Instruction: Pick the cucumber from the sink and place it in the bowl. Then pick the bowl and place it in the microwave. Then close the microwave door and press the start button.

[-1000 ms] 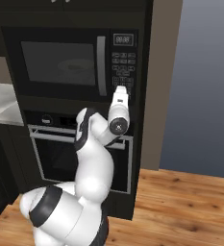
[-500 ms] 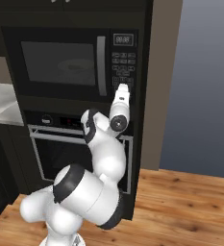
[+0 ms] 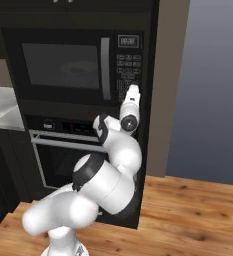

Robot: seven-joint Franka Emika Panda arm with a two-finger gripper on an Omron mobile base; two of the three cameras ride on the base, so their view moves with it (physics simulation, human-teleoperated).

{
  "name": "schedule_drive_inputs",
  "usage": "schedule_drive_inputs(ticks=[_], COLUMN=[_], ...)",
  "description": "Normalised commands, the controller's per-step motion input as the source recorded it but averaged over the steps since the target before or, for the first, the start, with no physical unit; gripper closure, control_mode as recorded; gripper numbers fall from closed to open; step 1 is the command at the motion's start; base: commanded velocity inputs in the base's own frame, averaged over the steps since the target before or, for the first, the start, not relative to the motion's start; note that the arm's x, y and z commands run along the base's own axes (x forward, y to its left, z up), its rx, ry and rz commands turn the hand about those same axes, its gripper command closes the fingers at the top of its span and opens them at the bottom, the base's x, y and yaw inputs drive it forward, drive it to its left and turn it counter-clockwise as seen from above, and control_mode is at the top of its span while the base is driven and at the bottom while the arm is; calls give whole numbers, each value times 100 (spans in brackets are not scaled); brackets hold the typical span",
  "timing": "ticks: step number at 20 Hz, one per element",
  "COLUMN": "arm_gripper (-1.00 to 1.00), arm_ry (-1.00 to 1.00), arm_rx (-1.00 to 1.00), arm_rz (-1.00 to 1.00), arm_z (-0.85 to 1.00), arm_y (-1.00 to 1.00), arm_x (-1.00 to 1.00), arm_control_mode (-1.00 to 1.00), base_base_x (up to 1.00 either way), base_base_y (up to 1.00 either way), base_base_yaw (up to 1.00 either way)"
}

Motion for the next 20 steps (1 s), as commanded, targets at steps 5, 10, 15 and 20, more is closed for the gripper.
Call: schedule_drive_inputs(ticks=[5,10,15,20], arm_gripper=[100,100,100,100], arm_ry=[0,0,0,0], arm_rx=[0,0,1,8], arm_rz=[0,0,0,0], arm_z=[-25,-22,-17,-2], arm_y=[-1,-4,-15,-39], arm_x=[41,41,47,35], arm_control_mode=[-100,-100,-100,-100], base_base_x=[0,0,0,0], base_base_y=[0,0,0,0], base_base_yaw=[0,0,0,0])
